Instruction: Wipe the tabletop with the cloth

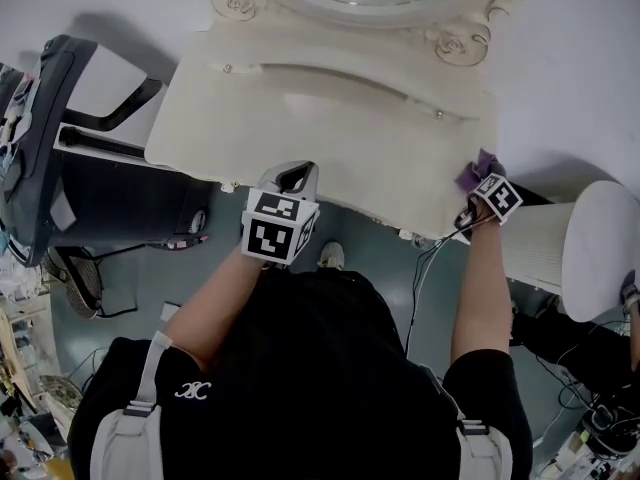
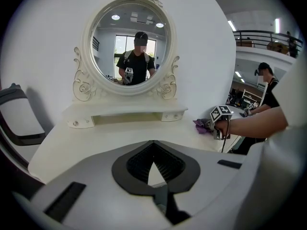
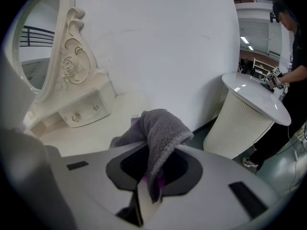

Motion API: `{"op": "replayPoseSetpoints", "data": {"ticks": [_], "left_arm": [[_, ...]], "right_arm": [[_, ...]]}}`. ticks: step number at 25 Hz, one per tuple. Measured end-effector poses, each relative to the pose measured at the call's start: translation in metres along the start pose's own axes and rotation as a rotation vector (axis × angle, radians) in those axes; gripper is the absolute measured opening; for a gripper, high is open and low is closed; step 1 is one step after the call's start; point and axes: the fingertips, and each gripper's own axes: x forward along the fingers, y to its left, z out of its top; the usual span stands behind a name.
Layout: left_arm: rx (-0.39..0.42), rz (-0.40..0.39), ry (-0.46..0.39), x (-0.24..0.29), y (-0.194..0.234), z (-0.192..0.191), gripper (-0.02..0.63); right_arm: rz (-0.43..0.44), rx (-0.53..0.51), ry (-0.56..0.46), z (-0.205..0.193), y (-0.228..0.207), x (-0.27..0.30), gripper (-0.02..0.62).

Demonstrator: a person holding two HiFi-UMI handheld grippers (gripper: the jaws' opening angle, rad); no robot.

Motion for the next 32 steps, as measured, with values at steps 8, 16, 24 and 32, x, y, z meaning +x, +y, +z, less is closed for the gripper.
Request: {"op": "replayPoseSetpoints", "data": {"ticks": [8, 16, 24, 32], "left_arm": [[-0.054, 0.042, 0.021, -0.002, 0.018, -0.01, 0.0], [-0.102, 0.084, 0.01, -0.012, 0.053, -0.014, 0.0], [-0.143, 0.121, -0.003, -0.031, 0.1, -0.02, 0.0], [-0.194, 0.174, -0.006, -0.054, 0.162, -0.03, -0.002]], "right_arm": [[0.088, -0.099, 0.031, 0.007, 0.084, 0.014, 0.064], [0.154, -0.173, 0.037, -0.008, 0.178, 0.009, 0.063], [0.248, -0.265, 0.069, -0.036, 0.275, -0.005, 0.063], [0.353, -0.381, 0.093, -0.069, 0.394, -0.024, 0.063]]}}
